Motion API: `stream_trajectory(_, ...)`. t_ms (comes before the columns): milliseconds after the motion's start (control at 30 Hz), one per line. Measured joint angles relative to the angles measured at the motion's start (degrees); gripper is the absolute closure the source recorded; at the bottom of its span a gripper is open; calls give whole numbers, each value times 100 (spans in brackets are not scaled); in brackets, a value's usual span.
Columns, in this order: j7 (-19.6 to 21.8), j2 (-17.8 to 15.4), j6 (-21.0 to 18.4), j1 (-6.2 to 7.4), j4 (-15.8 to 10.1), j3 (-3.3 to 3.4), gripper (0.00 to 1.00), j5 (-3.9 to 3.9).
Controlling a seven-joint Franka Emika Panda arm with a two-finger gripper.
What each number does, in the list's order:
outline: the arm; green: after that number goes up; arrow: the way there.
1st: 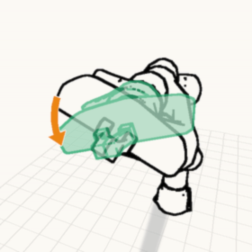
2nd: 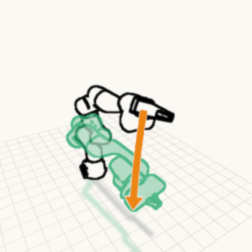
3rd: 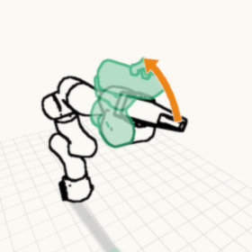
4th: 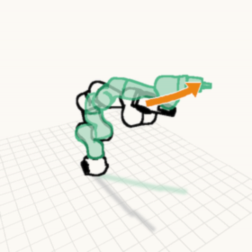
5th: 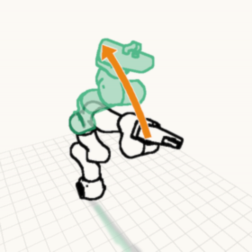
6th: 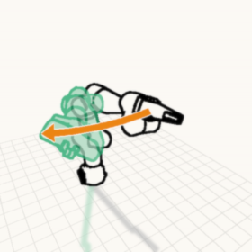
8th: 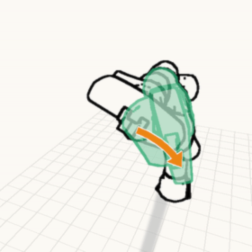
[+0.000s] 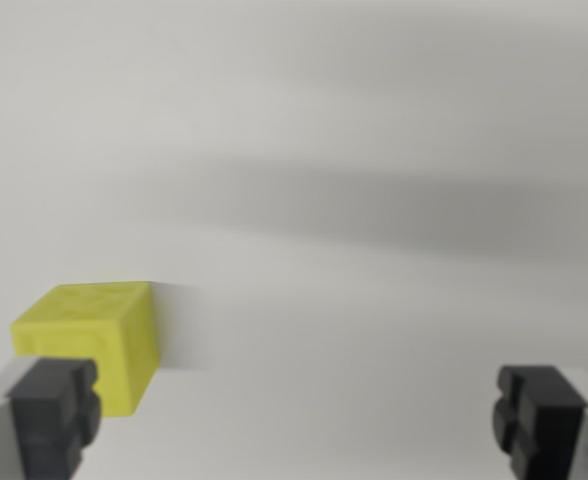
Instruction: Pick yellow cube
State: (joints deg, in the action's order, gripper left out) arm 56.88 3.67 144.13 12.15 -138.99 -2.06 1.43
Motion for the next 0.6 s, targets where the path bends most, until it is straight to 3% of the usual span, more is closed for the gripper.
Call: stream_trajectory(600, 367, 374, 669, 518, -353, 0, 0, 20)
